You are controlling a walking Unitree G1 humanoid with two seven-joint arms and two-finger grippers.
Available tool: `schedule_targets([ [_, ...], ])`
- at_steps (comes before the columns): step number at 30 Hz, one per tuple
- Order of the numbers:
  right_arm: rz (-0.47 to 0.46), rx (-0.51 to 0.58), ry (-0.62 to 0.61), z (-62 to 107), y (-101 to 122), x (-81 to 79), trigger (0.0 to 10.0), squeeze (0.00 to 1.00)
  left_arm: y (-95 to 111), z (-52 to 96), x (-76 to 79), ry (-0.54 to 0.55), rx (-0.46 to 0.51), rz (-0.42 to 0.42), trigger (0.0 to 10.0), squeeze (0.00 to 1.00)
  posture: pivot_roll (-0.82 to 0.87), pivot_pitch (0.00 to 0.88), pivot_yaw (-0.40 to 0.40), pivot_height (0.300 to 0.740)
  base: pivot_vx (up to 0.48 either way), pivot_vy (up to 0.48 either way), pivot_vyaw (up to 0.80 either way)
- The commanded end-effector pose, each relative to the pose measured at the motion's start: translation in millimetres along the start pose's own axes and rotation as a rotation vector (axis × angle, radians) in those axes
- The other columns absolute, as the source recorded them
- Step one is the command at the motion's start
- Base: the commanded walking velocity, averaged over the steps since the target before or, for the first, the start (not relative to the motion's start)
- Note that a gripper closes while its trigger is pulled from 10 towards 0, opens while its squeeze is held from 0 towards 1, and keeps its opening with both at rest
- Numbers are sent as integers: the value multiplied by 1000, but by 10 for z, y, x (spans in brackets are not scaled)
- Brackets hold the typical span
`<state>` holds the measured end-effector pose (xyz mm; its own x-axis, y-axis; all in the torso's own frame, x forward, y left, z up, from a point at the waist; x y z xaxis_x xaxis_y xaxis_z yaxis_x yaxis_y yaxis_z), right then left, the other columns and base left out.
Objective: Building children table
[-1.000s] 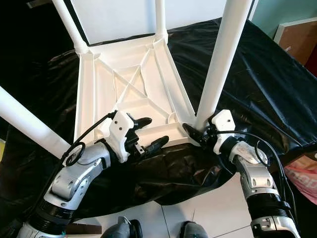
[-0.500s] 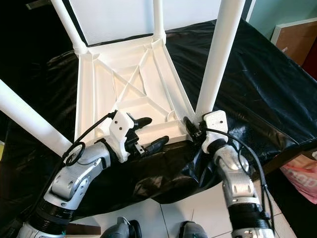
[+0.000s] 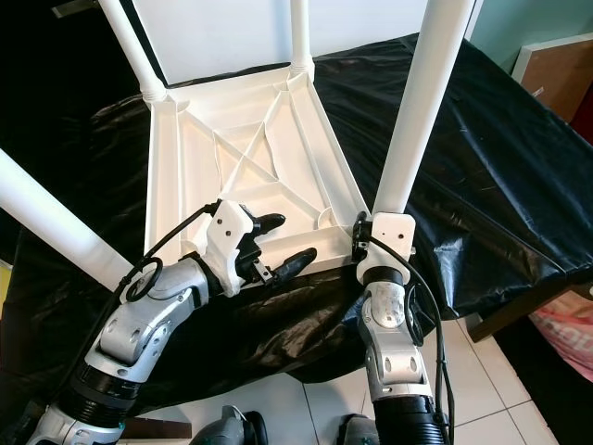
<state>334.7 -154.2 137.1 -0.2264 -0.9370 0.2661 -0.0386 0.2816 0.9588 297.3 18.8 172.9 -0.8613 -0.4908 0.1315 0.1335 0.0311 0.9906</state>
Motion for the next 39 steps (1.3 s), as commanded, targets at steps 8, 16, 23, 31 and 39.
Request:
schedule_targets([
  [8,-45,56,55,42,32,4,10000,1000,-40,-10,20,-27,-14,1,10000,0,-102,146,93,740,0,0,0],
  [16,-31,168,175,328,204,12,10000,0,23,67,-123,59,29,11,10000,0,-85,152,80,740,0,0,0],
  [23,-7,214,275,583,253,36,10000,0,111,167,-231,91,51,-2,10000,0,-83,155,80,740,0,0,0],
  [31,1,202,423,757,185,-18,10000,0,221,317,-292,89,35,-67,10000,0,-78,153,80,740,0,0,0],
  [39,-29,198,583,827,158,-189,10000,0,232,413,-159,28,14,-68,10000,0,-55,147,67,740,0,0,0],
])
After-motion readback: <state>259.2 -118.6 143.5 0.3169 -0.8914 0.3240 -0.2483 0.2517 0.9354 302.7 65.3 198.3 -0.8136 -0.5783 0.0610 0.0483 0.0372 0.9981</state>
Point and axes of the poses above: a point about 5 cm out from each wrist's last joint towards the gripper, its own z axis pointing back from the gripper into the wrist, its own y axis along the axis of the wrist's last joint, x = y × z, the point moved 5 cm from there along -z, pointing out of the wrist towards the gripper, and after that the axes turned 15 degrees about z, right-handed, at the moved point
